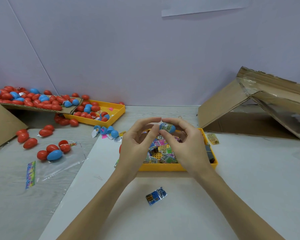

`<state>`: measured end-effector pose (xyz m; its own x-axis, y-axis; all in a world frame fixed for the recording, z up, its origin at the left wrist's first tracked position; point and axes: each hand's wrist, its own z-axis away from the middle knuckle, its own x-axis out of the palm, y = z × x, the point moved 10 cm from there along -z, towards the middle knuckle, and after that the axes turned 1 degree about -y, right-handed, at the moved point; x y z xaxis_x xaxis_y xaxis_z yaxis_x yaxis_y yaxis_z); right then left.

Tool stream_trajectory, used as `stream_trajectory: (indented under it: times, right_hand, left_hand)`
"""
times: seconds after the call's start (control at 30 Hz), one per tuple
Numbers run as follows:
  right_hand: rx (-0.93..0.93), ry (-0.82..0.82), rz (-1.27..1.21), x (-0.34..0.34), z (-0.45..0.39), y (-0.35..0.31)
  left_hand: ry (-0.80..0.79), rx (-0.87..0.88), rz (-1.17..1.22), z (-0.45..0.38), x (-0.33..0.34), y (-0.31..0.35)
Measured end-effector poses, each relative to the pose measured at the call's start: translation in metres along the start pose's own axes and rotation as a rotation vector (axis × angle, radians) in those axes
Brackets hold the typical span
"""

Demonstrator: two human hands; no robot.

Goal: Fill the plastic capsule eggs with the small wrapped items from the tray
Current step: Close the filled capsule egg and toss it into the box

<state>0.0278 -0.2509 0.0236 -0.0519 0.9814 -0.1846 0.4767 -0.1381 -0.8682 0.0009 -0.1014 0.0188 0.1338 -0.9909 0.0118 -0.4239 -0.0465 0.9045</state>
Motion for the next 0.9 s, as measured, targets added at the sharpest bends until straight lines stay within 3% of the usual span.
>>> stream_trajectory:
  times: [0.43, 0.7, 0.9]
  right_hand:
    - [-0.180, 0.031, -0.010, -0.001, 0.006, -0.018]
    - [-0.380, 0.118, 0.236, -0.001, 0.015, -0.033]
    - [-0.441, 0.147, 0.346, 0.001, 0.018, -0.035]
  left_hand:
    - [0.034, -0.013, 0.067, -0.002, -0.007, -0.002]
    - [0.070, -0.036, 0.177, -0.001, -0.010, -0.010]
    - [0.072, -0.038, 0.127, -0.001, -0.010, -0.016]
